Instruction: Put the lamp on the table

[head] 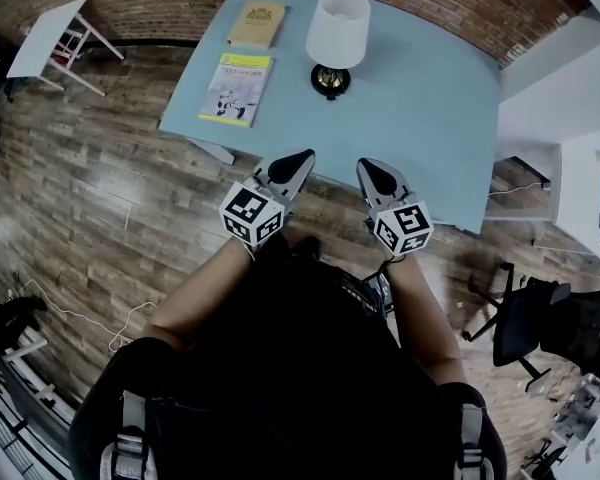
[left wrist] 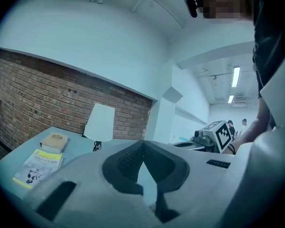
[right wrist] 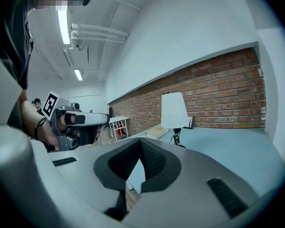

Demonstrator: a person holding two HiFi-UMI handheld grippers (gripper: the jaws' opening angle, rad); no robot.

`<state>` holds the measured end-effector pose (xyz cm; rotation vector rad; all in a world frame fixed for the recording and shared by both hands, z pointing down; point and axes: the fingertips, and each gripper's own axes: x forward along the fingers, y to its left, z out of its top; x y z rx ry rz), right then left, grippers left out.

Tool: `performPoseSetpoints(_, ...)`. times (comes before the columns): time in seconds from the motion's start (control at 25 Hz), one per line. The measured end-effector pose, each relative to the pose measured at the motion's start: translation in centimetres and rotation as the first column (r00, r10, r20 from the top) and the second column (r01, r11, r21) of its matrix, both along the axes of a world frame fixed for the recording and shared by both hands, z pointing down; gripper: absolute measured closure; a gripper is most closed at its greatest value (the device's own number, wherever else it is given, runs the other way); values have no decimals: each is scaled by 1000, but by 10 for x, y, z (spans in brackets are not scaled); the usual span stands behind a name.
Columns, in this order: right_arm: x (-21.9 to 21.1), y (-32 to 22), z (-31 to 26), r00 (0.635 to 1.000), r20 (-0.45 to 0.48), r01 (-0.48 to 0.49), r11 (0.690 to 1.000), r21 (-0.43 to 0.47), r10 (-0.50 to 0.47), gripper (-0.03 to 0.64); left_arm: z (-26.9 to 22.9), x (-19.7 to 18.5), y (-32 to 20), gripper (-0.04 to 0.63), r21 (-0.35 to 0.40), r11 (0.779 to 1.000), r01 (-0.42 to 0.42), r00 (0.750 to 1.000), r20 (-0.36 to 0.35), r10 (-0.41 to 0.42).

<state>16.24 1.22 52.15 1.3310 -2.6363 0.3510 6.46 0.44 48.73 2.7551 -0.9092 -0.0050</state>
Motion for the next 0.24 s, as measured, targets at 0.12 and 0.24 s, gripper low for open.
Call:
performPoseSetpoints(0.12, -4, 6, -2, 1000, 5, 8, 1000, 1, -8, 601, -1, -4, 6, 586, -2, 1000, 7, 1000, 0, -7)
performPoseSetpoints(0.24, -8, 12, -3, 1000, 10, 16, 1000, 1, -16, 601, -2, -6, 12, 586, -1, 1000, 9, 1000, -3, -9)
